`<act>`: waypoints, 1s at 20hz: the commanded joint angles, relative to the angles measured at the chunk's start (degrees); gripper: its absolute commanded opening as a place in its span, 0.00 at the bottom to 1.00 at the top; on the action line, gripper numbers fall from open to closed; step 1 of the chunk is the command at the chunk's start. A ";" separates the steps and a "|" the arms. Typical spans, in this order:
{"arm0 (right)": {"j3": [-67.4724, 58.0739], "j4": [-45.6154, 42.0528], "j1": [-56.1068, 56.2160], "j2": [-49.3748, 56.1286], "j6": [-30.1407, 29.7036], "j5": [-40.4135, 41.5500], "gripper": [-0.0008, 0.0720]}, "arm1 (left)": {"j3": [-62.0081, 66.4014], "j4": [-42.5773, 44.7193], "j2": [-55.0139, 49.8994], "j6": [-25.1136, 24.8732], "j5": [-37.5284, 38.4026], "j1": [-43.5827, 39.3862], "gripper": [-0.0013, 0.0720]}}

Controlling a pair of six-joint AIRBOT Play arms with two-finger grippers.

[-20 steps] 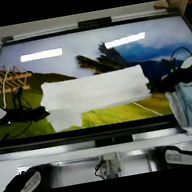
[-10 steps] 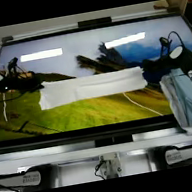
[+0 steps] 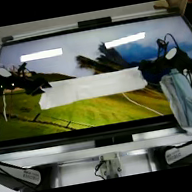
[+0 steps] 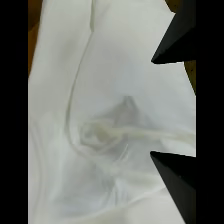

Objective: Fold the shirts.

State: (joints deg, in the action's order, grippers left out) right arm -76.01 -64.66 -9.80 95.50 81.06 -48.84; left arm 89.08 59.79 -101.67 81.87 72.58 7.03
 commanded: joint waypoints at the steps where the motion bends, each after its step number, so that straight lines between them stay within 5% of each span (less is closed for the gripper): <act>1: -1.07 0.13 -2.54 0.61 -1.42 -3.67 0.95 | 1.57 -0.31 1.88 0.26 4.63 1.03 0.88; 9: -1.07 8.15 2.29 7.67 0.00 -7.69 0.94 | 1.60 -0.31 9.51 0.26 4.61 -4.72 0.87; 10: -1.16 8.33 2.91 7.89 1.03 -8.94 0.79 | 1.60 -0.31 9.46 0.24 4.61 -5.84 0.87; 11: -1.33 8.70 3.19 7.82 0.94 -9.90 0.44 | 1.60 -0.31 9.35 0.24 4.52 -6.86 0.87; 12: -2.23 9.16 3.23 7.58 0.98 -11.82 0.09 | 1.60 -0.31 9.35 0.26 4.39 -7.93 0.82; 14: -4.55 9.22 3.23 5.53 -0.24 -15.23 0.10 | 1.57 -0.31 9.35 0.26 4.24 -10.43 0.62; 17: -8.04 9.09 3.08 -2.56 -0.81 -18.91 0.10 | -0.24 -0.50 9.33 0.31 -1.49 -16.15 0.07; 20: -9.01 9.22 3.08 -13.49 1.53 -23.76 0.10 | -4.28 -5.97 6.91 3.52 -12.46 -24.13 0.07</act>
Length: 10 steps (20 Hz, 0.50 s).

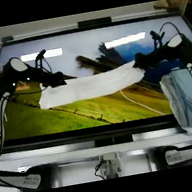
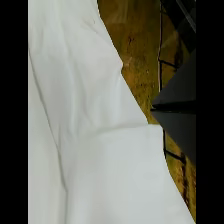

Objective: Fold the shirts.

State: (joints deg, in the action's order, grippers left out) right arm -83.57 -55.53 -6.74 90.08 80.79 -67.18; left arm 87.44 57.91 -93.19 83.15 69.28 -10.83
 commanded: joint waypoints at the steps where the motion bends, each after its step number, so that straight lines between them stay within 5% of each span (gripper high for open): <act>1: -1.42 0.11 0.02 -11.72 3.39 -7.98 0.10 | -2.71 -7.23 -3.34 2.19 -11.91 -8.79 0.07; 10: -1.42 2.78 0.04 -31.89 16.28 -16.02 0.10 | -2.38 -31.67 -13.73 1.33 -34.56 -27.34 0.06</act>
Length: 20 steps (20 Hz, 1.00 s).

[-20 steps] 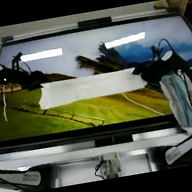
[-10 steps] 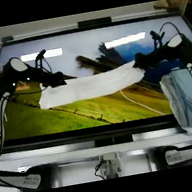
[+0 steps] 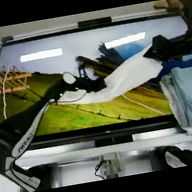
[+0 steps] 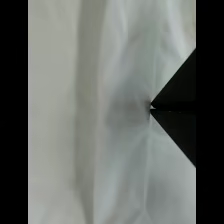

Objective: Fold the shirts.

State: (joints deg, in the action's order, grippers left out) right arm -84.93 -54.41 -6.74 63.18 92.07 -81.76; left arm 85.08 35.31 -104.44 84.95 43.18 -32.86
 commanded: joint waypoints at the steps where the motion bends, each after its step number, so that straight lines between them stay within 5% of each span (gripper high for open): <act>1: -0.07 1.66 0.07 -5.68 6.29 -1.22 0.10 | 0.37 -10.23 -3.13 -0.48 -9.81 -6.62 0.07; 6: -0.07 1.81 1.09 -3.19 7.26 1.36 0.10 | 5.31 -6.84 -1.05 -8.41 -6.67 -1.57 0.06; 13: -0.07 1.49 21.44 14.38 3.80 23.65 0.10 | 5.31 29.88 18.10 0.42 14.21 24.02 0.06; 20: -0.07 11.89 35.56 34.62 3.82 49.07 0.10 | 5.09 30.93 31.28 -0.94 24.83 45.70 0.06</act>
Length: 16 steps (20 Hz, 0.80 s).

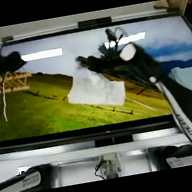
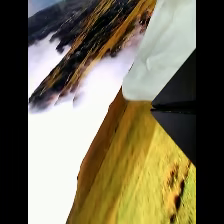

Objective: Fold the shirts.

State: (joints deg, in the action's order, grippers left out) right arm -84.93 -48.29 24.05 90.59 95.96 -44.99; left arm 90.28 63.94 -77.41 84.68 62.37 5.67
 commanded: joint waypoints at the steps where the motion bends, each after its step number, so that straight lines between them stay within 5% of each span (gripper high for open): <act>1: -0.07 9.18 5.73 9.42 -0.09 14.71 0.10 | -0.26 2.32 4.52 -0.70 6.73 8.02 0.06; 4: -0.07 17.66 7.98 13.03 -3.26 16.31 0.14 | -2.21 2.27 4.50 -1.53 7.08 7.74 0.06; 6: -0.07 18.27 8.41 12.96 -8.20 16.44 0.92 | -4.85 2.25 4.48 -1.51 6.29 6.58 0.06; 8: -0.07 17.27 6.86 10.99 -14.60 14.84 0.95 | -7.72 2.27 4.48 -1.53 5.57 5.42 0.06; 11: -0.07 6.80 1.53 5.60 -15.10 8.15 0.95 | -10.32 2.10 4.48 -2.67 5.57 5.27 0.06; 16: 0.07 -28.61 -12.90 0.35 -1.11 -23.39 0.95 | -10.60 2.05 4.50 -3.04 5.14 5.25 0.06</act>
State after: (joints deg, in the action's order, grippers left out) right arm -84.95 -56.58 18.33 93.01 87.44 -48.95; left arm 80.23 66.06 -72.95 82.02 67.88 11.00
